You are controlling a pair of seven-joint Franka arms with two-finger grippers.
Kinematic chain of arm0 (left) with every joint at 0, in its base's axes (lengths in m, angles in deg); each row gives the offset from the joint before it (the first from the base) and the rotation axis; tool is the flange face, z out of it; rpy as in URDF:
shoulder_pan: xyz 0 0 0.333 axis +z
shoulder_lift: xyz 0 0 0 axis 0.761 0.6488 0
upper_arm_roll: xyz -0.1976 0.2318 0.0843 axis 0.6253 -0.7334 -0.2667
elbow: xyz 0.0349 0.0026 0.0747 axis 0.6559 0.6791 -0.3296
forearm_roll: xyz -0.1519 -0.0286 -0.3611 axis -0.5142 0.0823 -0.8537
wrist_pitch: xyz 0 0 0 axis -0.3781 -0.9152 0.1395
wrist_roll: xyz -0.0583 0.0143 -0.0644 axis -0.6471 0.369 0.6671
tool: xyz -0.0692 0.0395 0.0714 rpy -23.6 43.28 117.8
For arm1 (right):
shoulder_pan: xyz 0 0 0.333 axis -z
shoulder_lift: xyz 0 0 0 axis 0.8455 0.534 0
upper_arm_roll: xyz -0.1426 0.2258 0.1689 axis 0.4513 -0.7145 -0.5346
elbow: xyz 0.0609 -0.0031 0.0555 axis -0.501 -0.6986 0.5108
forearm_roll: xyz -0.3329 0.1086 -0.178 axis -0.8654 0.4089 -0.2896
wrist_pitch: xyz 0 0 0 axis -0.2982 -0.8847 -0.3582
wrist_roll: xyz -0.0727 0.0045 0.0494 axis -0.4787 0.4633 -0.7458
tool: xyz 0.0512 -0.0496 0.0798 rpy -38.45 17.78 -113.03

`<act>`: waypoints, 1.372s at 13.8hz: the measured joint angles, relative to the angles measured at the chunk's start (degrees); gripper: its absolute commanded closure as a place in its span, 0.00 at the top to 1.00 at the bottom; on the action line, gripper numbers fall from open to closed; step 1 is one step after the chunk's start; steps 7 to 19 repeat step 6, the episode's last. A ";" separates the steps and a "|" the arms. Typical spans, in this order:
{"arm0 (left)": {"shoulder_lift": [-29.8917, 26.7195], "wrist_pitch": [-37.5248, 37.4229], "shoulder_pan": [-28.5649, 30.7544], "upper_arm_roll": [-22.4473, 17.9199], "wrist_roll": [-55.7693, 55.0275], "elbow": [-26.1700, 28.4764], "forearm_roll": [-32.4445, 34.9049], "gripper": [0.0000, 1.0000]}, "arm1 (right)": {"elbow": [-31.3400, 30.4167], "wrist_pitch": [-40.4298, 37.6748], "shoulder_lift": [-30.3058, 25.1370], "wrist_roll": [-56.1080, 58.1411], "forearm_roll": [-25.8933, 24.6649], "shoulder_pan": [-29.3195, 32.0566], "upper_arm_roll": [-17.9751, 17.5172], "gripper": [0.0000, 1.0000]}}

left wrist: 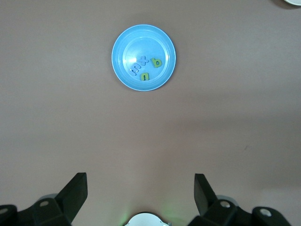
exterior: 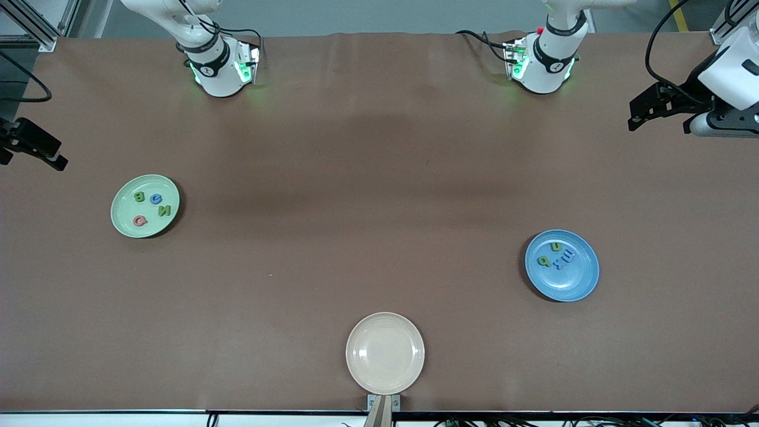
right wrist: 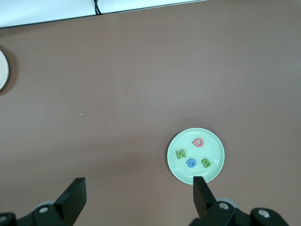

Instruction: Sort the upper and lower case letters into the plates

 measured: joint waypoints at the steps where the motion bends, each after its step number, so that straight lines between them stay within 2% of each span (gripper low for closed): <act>1: 0.00 0.00 0.00 0.00 0.00 -0.16 0.00 1.00 | 0.04 0.00 0.06 0.00 0.00 0.00 0.00 1.00; 19: 0.00 0.00 -0.01 0.08 0.00 -1.34 1.05 1.00 | 0.11 0.00 0.13 0.00 0.02 0.00 -0.02 1.00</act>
